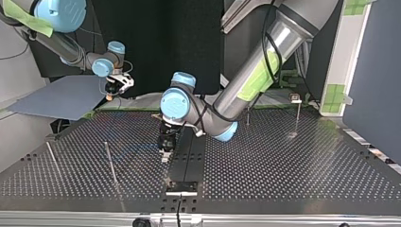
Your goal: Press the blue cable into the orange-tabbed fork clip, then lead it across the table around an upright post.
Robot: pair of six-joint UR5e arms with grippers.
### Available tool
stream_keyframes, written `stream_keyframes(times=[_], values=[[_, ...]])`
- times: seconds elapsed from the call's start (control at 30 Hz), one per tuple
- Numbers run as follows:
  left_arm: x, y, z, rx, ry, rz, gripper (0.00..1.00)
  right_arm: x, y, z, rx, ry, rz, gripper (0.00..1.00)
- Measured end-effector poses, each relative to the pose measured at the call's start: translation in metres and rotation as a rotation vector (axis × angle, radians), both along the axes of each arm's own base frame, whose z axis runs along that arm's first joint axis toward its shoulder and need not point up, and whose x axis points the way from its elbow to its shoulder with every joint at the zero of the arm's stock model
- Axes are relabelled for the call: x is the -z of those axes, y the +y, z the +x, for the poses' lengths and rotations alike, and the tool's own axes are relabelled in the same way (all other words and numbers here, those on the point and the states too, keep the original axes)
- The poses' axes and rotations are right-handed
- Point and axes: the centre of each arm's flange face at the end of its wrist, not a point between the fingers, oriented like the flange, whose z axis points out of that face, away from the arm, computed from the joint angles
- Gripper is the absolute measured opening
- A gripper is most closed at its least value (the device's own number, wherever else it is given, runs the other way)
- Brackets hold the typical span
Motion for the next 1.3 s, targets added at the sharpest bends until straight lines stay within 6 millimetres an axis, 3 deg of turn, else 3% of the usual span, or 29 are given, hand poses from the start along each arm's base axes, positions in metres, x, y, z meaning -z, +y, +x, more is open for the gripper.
stream_keyframes(times=[0.27, 0.6, 1.3], values=[[0.0, 0.001, 0.0, -0.001, 0.0, 0.0, 0.98, 0.015, -0.004, -0.012, 0.018, -0.01, -0.021, 0.0], [0.0, 0.001, 0.001, -0.001, 0.0, 0.0, 0.98, 0.052, 0.002, -0.024, 0.03, -0.011, -0.004, 0.0], [0.0, 0.002, 0.002, 0.0, 0.0, -0.006, 0.98, 0.075, 0.005, -0.037, 0.048, -0.009, 0.009, 0.0]])
